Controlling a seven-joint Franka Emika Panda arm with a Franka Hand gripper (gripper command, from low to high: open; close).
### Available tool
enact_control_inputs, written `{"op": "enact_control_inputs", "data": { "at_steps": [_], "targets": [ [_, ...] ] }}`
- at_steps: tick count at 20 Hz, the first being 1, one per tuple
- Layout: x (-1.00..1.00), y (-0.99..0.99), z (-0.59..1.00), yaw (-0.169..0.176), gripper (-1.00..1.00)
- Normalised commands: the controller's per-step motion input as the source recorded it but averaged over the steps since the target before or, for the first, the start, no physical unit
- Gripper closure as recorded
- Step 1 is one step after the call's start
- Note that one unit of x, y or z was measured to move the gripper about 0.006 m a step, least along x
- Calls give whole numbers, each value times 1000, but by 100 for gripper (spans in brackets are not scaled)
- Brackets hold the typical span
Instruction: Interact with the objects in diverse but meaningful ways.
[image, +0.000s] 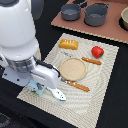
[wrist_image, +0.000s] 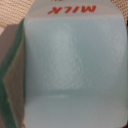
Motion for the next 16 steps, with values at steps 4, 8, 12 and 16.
{"op": "enact_control_inputs", "data": {
  "at_steps": [4,8,12,16],
  "targets": [
    [-31,-405,-217,-15,100],
    [7,-271,-14,-4,-100],
    [7,-228,132,0,-100],
    [-36,-244,180,-3,-100]
  ]
}}
